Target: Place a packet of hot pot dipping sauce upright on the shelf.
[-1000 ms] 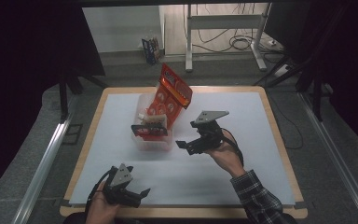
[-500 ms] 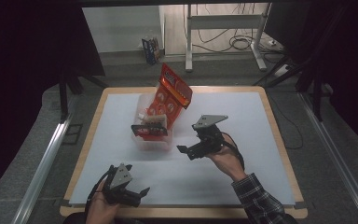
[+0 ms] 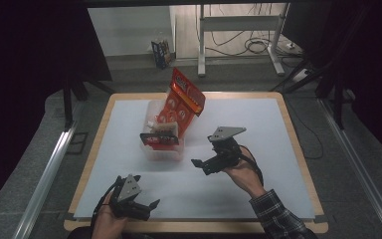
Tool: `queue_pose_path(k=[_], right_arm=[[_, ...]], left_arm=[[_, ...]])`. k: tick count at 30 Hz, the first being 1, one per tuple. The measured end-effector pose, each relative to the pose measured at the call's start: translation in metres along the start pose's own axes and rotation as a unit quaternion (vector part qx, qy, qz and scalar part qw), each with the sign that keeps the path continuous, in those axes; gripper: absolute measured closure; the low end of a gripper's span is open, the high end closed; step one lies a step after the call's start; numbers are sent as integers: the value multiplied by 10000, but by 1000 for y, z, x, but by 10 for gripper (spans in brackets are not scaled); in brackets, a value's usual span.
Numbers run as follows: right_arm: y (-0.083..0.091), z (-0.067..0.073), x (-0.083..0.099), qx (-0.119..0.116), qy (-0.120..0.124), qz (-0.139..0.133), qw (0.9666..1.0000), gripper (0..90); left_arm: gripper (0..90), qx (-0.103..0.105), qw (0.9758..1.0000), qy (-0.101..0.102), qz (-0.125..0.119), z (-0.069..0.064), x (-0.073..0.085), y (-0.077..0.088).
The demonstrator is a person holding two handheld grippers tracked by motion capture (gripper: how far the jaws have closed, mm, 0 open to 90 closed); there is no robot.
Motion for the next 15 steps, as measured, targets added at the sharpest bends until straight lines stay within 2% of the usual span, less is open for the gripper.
queue_pose_path(k=[15], right_arm=[[4,-2,15,31,-72,12,10000,0]], left_arm=[[0,-85,10000,-37,-33,0,-1,1]])
Point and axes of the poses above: each handheld gripper's, and its own axes: y roughly backward along the jaws, x roughly out of its underside, z roughly to its left, the point moved 8 cm from there along -y, roughly forward along the jaws, and after that the axes turned 11 degrees about z, right-handed, at the moved point
